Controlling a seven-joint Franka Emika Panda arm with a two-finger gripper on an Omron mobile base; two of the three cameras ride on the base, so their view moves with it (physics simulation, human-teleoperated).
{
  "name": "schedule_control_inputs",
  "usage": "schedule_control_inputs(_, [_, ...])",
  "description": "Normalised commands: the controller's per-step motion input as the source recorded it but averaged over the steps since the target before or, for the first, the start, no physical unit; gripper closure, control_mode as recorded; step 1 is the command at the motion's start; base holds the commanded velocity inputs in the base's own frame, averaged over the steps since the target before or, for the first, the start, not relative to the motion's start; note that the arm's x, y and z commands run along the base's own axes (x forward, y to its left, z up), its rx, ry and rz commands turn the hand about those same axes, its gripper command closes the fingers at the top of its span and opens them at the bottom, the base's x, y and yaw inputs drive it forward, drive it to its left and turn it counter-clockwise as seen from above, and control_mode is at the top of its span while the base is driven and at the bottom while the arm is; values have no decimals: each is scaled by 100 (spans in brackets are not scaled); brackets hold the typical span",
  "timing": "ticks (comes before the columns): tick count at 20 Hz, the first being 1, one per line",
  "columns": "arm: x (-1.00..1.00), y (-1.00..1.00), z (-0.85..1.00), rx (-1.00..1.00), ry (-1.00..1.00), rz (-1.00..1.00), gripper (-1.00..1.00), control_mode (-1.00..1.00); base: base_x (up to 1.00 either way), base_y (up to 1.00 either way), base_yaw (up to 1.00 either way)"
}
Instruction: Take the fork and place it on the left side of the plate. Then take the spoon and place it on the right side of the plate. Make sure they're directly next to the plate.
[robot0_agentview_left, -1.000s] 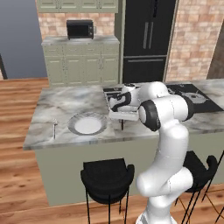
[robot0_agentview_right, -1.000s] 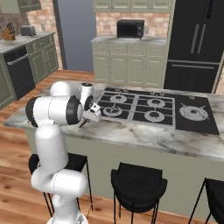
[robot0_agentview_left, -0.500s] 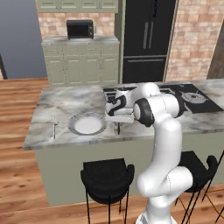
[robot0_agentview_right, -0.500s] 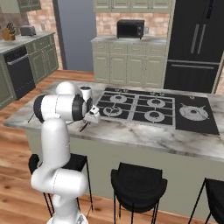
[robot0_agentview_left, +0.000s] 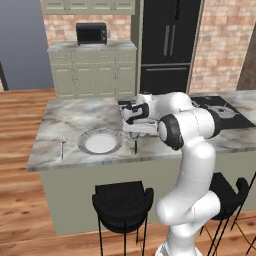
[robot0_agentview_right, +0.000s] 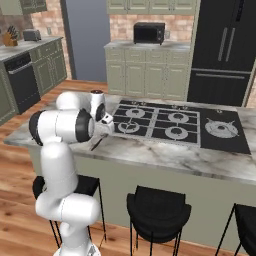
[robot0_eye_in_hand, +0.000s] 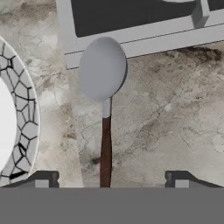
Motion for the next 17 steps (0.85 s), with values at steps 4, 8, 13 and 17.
schedule_control_inputs(4, [-72, -17, 88, 1, -13, 0, -100, -100, 0, 0, 0])
schedule_control_inputs(8, [-95, -5, 87, 2, -20, 0, -100, -100, 0, 0, 0])
schedule_control_inputs(13, [-100, 1, 54, 0, -37, 0, -100, -100, 0, 0, 0])
schedule_control_inputs(17, [-100, 0, 45, -2, -49, 1, -100, -100, 0, 0, 0])
